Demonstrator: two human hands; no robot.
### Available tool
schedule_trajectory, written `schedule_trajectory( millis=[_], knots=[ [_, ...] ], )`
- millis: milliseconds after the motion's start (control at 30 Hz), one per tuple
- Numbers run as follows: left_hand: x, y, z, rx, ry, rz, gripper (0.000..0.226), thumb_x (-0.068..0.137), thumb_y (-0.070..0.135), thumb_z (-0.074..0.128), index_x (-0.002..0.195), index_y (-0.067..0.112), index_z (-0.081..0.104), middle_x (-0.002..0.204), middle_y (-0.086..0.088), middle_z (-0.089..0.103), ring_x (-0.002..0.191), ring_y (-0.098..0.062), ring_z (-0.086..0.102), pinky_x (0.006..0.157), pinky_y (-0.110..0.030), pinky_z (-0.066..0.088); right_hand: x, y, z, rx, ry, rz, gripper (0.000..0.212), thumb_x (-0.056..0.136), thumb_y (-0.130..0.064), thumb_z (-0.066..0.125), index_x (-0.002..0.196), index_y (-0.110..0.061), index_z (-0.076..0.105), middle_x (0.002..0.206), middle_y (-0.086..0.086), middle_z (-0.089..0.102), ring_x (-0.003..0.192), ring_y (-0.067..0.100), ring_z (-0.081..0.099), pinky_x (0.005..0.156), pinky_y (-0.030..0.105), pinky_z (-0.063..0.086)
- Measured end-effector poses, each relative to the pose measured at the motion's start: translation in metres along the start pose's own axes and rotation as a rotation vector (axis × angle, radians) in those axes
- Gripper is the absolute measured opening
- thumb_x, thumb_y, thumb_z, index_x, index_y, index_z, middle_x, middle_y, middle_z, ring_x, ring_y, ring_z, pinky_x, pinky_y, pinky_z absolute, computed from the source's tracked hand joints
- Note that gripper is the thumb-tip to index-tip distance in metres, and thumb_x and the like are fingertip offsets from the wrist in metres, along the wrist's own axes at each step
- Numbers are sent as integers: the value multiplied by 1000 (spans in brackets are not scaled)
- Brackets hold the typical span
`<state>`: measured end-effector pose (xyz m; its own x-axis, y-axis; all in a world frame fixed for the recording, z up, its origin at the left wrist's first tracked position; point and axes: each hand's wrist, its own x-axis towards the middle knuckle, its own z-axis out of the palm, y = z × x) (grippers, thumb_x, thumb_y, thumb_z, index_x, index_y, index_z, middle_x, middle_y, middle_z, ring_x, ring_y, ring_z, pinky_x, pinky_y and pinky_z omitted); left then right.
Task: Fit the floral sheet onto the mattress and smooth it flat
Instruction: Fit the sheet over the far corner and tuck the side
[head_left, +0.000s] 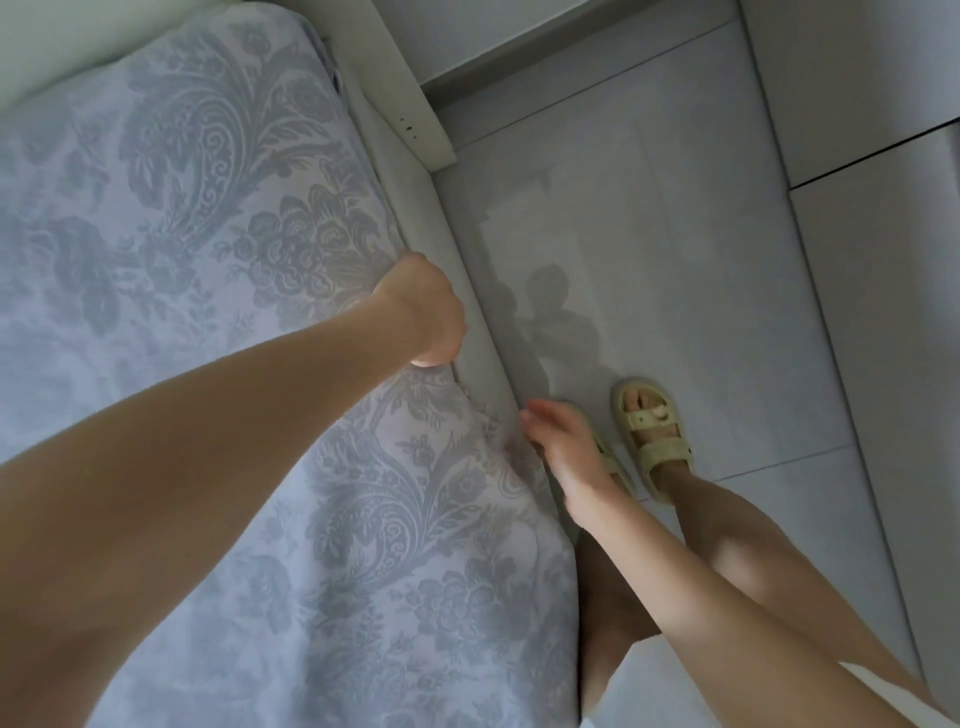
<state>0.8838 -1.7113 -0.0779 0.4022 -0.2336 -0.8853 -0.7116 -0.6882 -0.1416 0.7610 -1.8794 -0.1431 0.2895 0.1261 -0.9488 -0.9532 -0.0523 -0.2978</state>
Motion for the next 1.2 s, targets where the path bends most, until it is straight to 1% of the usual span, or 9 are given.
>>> schedule_trajectory(
  millis=[100, 167, 300, 400, 533, 700, 867, 1100, 1200],
  knots=[
    [-12, 2, 7, -172, 215, -30, 50, 101, 35, 21, 102, 15, 67, 101, -5, 65, 99, -25, 56, 86, -35, 40, 6, 9, -9, -184, -169, 112, 65, 87, -18, 67, 144, -23, 35, 134, 4, 44, 118, 19, 49, 89, 25, 39],
    [-26, 16, 12, -274, 343, -1, 52, 100, 37, 21, 98, 14, 68, 96, -4, 64, 95, -25, 54, 87, -37, 43, 6, 11, -9, -214, -250, 161, 67, 85, -25, 69, 143, -21, 35, 129, 5, 49, 110, 19, 54, 85, 26, 44],
    [-43, 67, 11, -340, 281, 99, 51, 100, 36, 20, 99, 15, 66, 97, -2, 65, 96, -24, 56, 90, -36, 43, 9, 25, -13, -349, -76, -14, 30, 76, -30, 78, 97, -14, 64, 89, 10, 68, 81, 24, 66, 76, 41, 54],
    [-36, 87, 19, -254, 237, 60, 50, 101, 37, 19, 104, 18, 65, 100, 0, 65, 98, -22, 56, 90, -36, 42, -12, 32, -18, -306, 89, -196, 17, 76, -19, 76, 72, -23, 60, 69, 3, 65, 68, 19, 61, 69, 42, 53],
    [-28, 102, 18, -137, 152, -24, 51, 101, 38, 16, 106, 23, 65, 105, 2, 68, 101, -20, 57, 89, -33, 35, -56, 39, -21, -21, -154, -221, 17, 91, -8, 59, 98, -20, 68, 90, 2, 74, 86, 14, 69, 80, 34, 55],
    [-37, 102, 10, 27, 87, 14, 45, 102, 37, 17, 111, 28, 60, 109, 7, 66, 106, -19, 57, 97, -39, 28, -70, 39, -17, 298, -566, 51, 51, 101, -44, 24, 140, -17, 45, 137, 2, 54, 126, 14, 51, 109, 33, 37],
    [-46, 100, 3, -66, 129, -72, 57, 100, 44, 7, 77, 18, 53, 92, -5, 66, 93, -23, 58, 98, -40, 30, -50, 40, 14, 52, -698, 99, 57, 90, -70, 22, 124, -39, 57, 131, -3, 59, 121, 9, 54, 107, 33, 39],
    [-51, 101, 18, -289, 363, 49, 79, 90, 46, -2, 91, 15, 70, 89, 0, 67, 90, -21, 58, 96, -38, 39, -46, 105, -49, 75, -677, 467, 98, 77, -85, 20, 133, -11, 54, 129, 13, 60, 122, 28, 55, 112, 44, 33],
    [-55, 117, 24, -292, 333, 125, 77, 92, 46, 0, 81, 13, 69, 79, 1, 67, 85, -20, 57, 93, -37, 42, -50, 106, -38, 79, -696, 414, 82, 80, -82, 24, 130, -25, 57, 127, 4, 63, 119, 20, 58, 107, 39, 40]
  ],
)
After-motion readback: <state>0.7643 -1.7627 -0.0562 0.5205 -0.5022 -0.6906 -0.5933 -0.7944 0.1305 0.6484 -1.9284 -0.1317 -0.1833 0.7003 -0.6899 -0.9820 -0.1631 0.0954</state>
